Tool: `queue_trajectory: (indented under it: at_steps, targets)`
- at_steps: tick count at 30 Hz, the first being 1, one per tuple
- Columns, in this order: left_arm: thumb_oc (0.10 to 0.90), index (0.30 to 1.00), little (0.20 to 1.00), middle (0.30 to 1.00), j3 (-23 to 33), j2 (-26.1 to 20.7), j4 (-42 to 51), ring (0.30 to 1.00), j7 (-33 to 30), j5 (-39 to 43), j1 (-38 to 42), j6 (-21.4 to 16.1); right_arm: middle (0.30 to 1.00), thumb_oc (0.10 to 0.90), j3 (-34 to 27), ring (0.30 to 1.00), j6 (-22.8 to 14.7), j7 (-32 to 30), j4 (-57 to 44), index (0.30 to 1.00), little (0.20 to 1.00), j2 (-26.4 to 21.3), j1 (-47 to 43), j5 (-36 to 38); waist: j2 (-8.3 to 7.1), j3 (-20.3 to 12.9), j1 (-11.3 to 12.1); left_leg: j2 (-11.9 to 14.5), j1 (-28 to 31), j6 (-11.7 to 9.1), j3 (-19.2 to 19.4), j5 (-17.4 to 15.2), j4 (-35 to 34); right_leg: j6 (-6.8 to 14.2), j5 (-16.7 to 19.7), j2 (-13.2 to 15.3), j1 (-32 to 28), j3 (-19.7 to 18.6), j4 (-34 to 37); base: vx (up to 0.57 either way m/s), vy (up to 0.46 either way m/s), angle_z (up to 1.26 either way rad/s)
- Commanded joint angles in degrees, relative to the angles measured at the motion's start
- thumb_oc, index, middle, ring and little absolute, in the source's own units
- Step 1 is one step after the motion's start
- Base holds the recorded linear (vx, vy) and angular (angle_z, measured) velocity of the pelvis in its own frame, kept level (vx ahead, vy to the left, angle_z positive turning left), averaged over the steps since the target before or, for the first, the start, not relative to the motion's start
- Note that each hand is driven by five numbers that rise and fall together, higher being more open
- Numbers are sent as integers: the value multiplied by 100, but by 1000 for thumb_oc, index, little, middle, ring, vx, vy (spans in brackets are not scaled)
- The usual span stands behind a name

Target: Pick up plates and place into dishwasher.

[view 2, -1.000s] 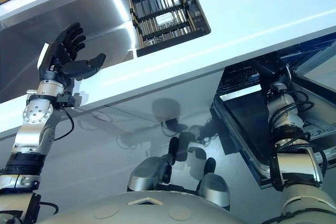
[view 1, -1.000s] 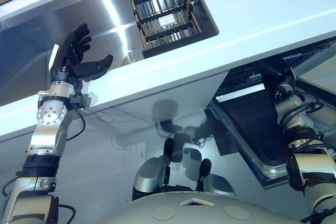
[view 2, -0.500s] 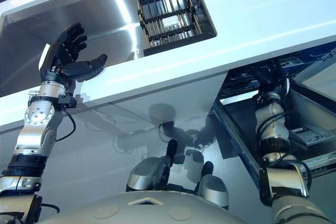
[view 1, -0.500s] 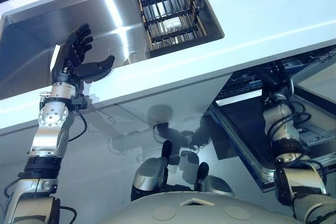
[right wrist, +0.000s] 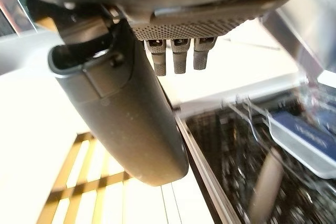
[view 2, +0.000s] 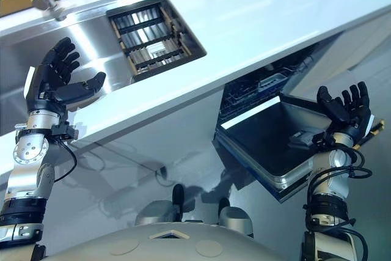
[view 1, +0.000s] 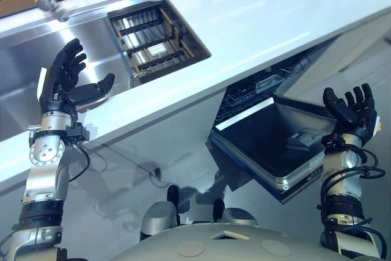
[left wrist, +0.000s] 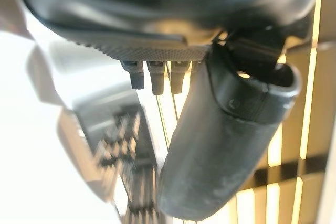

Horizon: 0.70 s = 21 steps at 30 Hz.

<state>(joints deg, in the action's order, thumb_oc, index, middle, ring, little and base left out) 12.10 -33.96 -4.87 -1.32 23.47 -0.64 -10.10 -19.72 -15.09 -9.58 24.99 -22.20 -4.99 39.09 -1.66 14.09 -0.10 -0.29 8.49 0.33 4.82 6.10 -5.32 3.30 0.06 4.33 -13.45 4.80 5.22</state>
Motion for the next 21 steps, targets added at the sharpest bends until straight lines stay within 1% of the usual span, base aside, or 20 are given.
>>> queue_trajectory:
  at_steps: [1, 3, 4, 5, 6, 7, 8, 9, 10, 12, 14, 17, 19, 21]
  targets:
    - [800, 900, 900, 900, 94, -177, 149, 900, -71, -48, 339, -610, 900, 800, 92, 900, -483, 113, -506, 900, 900, -759, -255, -240, 217, -620, 30, -300, 327, 82, -28, -848, 32, 207, 106, -133, 359, 146, -95, -45, -18, -16]
    - [800, 900, 900, 900, 69, -176, 120, 900, -79, -42, 375, -631, 900, 800, 102, 900, -579, -189, -517, 900, 900, -766, -268, -346, 208, -623, 20, -294, 337, 76, 15, -856, 32, 205, 117, -140, 349, 135, -66, -37, -21, -14]
    - [800, 900, 900, 900, 55, -184, 90, 900, -86, -50, 393, -643, 900, 800, 81, 900, -628, -448, -507, 900, 900, -768, -276, -472, 206, -632, 17, -290, 338, 74, 33, -866, 32, 211, 117, -140, 348, 133, -60, -26, -26, -7]
    - [800, 900, 900, 900, 56, -196, 35, 900, -81, -49, 414, -665, 900, 800, 39, 900, -662, -840, -449, 900, 900, -785, -282, -733, 204, -647, 12, -284, 339, 70, 57, -879, 32, 223, 113, -139, 346, 128, -57, -28, -36, -3]
    - [800, 900, 900, 900, 46, -210, -15, 900, -106, -61, 440, -681, 900, 800, -17, 900, -652, -1423, -363, 900, 900, -826, -281, -1172, 205, -659, 1, -276, 339, 67, 86, -885, 32, 233, 112, -139, 346, 125, -56, -24, -31, -4]
    - [800, 900, 900, 900, 36, -221, -30, 900, -128, -62, 457, -678, 900, 800, -23, 900, -644, -1663, -350, 900, 900, -840, -282, -1341, 208, -661, -2, -271, 339, 67, 98, -891, 32, 234, 109, -141, 349, 118, -58, -24, -30, -4]
    - [800, 900, 900, 900, 21, -241, -61, 900, -164, -69, 477, -681, 900, 800, -53, 900, -553, -2240, -279, 900, 900, -886, -274, -1655, 217, -661, -15, -266, 343, 67, 114, -897, 32, 235, 104, -145, 349, 105, -61, -20, -22, -3]
    - [800, 900, 900, 900, 8, -255, -67, 900, -198, -66, 481, -682, 900, 800, -88, 900, -448, -2638, -206, 900, 900, -927, -261, -1865, 224, -659, -22, -258, 347, 67, 124, -902, 32, 237, 101, -146, 347, 98, -64, -25, -30, -1]
    - [800, 900, 900, 900, -3, -277, -67, 900, -230, -48, 482, -675, 900, 800, -134, 900, -463, -2980, -124, 900, 900, -966, -252, -1889, 234, -653, -32, -250, 355, 71, 141, -907, 32, 235, 95, -147, 343, 97, -71, 0, 0, 0]
    - [800, 900, 900, 900, -5, -300, -61, 900, -250, -33, 466, -676, 900, 800, -238, 900, -380, -3308, -64, 900, 900, -932, -207, -1850, 256, -635, -54, -246, 373, 83, 161, -918, 32, 229, 75, -152, 343, 68, -100, -20, -35, -3]
    - [800, 900, 900, 900, -3, -305, -79, 900, -235, -19, 462, -691, 900, 800, -297, 900, -357, -3496, -15, 900, 900, -864, -152, -1770, 281, -610, -74, -244, 388, 100, 182, -920, 40, 223, 45, -152, 354, 55, -167, -15, -31, -10]
    - [800, 900, 900, 900, 31, -302, -83, 900, -184, 2, 443, -704, 900, 800, -389, 900, -299, -3341, 118, 900, 900, -731, -14, -1431, 302, -592, -106, -239, 393, 115, 200, -926, 56, 218, 2, -153, 379, 45, -254, -8, -31, -13]
    - [800, 900, 900, 900, 46, -278, -46, 900, -171, -14, 447, -667, 900, 800, -401, 900, -283, -3013, 229, 900, 900, -594, 83, -999, 314, -572, -135, -232, 398, 123, 213, -926, 67, 205, -31, -158, 408, 48, -329, -2, -38, -7]
    - [800, 900, 900, 900, 92, -269, -21, 900, -131, -37, 480, -604, 900, 800, -378, 900, -349, -2328, 429, 900, 900, -425, 207, -407, 324, -549, -167, -226, 402, 128, 235, -932, 92, 191, -64, -158, 427, 69, -394, 12, -60, -5]
